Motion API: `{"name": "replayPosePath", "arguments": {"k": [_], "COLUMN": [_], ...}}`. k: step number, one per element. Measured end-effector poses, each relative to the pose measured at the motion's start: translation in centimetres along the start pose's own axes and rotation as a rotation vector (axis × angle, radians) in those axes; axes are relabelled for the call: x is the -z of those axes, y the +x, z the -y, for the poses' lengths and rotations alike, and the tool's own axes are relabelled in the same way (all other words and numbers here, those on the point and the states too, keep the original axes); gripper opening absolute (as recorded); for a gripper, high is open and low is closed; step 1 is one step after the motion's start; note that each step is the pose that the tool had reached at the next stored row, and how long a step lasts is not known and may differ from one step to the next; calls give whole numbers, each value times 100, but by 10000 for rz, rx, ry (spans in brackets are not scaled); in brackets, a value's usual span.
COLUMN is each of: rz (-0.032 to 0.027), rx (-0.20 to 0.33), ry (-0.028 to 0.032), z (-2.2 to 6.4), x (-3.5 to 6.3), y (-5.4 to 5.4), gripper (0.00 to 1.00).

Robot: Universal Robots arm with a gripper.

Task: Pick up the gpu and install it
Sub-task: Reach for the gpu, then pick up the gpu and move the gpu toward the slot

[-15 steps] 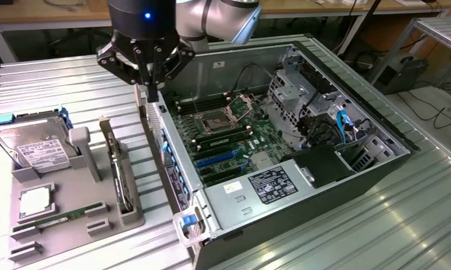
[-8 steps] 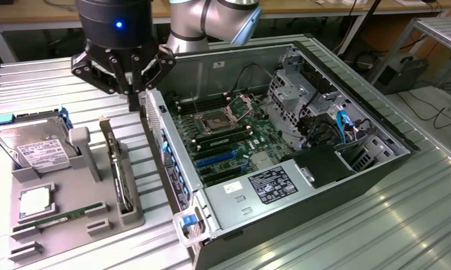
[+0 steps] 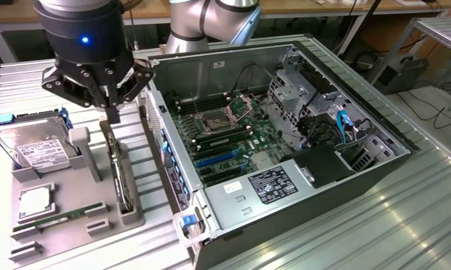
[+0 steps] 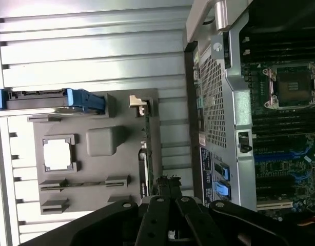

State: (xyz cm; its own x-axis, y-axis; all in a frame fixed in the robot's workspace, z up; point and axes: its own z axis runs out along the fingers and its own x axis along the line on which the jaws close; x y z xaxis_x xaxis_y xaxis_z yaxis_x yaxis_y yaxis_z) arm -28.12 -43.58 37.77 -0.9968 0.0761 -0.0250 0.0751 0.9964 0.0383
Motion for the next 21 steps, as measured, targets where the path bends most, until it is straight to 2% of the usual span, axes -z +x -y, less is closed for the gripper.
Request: {"name": "replayPosePath", "arguments": {"k": [3, 5, 7, 21], "rz": [0, -1, -6, -5], "rx": [2, 2, 3, 3], "ry": [36, 57, 76, 76], "z": [34, 40, 41, 40], "x": [-48, -75, -78, -78], "y": [126, 168, 170, 171], "gripper": [11, 11, 11, 11]}}
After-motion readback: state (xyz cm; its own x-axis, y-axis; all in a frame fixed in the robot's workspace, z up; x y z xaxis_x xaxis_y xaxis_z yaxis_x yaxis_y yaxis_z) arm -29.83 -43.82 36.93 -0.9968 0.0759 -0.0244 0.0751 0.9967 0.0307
